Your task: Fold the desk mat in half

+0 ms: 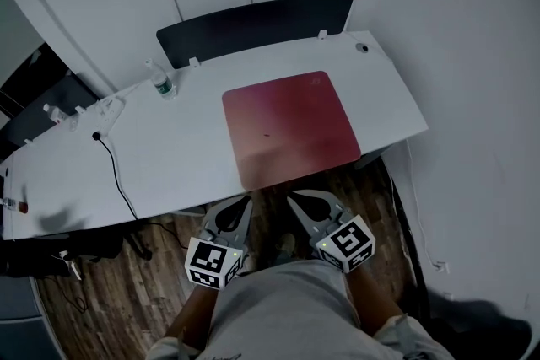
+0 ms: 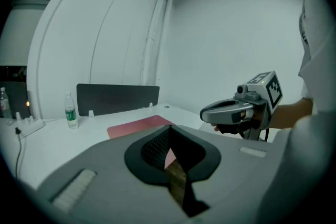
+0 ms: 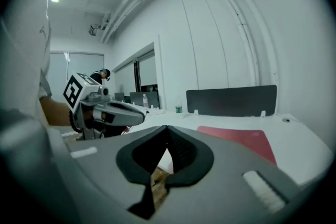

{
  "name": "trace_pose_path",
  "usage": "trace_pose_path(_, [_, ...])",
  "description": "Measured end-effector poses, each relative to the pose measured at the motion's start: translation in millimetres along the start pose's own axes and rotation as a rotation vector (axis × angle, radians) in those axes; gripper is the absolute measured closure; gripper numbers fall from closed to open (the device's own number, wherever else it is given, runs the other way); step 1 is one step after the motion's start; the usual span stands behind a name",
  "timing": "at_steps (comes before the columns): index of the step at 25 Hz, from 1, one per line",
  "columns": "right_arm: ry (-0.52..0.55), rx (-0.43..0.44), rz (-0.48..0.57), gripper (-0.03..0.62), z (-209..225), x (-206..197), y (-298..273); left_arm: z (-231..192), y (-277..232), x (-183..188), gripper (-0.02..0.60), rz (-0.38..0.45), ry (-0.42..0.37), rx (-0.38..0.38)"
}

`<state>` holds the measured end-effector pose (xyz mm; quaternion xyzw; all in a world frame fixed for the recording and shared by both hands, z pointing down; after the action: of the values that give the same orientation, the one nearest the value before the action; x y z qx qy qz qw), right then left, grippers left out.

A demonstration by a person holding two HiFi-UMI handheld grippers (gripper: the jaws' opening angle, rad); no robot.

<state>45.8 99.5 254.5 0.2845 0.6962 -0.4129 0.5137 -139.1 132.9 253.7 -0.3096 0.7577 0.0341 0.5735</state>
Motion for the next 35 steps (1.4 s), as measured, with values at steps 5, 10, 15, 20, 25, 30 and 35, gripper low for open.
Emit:
trace_pose_path(5, [-0.009,0.031,-0.02,0.586,26.2,-6.6,-6.3,4.2,-19.0,9.5,0.563,0.004,0.016,0.023])
trace_pose_path(10, [-0.038,0.045,-0.022,0.586,31.5,-14.9,-16.6,-4.7,-22.3,5.9,0.563,-0.025,0.037,0.048])
trace_pose_path(15, [-0.047,0.045,-0.041,0.586,33.1,-17.5,-25.5,-19.1,-23.1,6.2,0.563,-0.037,0.049,0.056])
trace_pose_path(20, [-0.039,0.033,-0.061,0.586,34.0,-18.3,-34.4,-33.6,-26.9,8.0,0.563,-0.066,0.046,0.037])
trace_pose_path(25, [-0.031,0.03,-0.075,0.586,33.5,-20.7,-44.7,-45.6,-30.9,9.4,0.563,-0.081,0.041,0.019])
trace_pose_path(30, [-0.039,0.035,-0.109,0.586,35.9,-26.4,-61.6,-59.3,-35.0,6.0,0.563,-0.113,0.029,0.01])
trace_pose_path(35, [-0.034,0.046,-0.163,0.586,36.6,-38.0,-73.2,-72.0,-38.8,-2.6,0.563,-0.129,0.045,0.001])
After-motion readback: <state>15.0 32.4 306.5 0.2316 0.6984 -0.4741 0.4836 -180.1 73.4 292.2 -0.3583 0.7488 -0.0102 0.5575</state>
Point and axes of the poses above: the fingertips, and each gripper's own axes: y backward along the fingers, z to its right, x out of its top, the point moved 8 cm from there along y, backward along the fingers, and after that the axes turned 14 degrees about y, right-handed, at the moved point
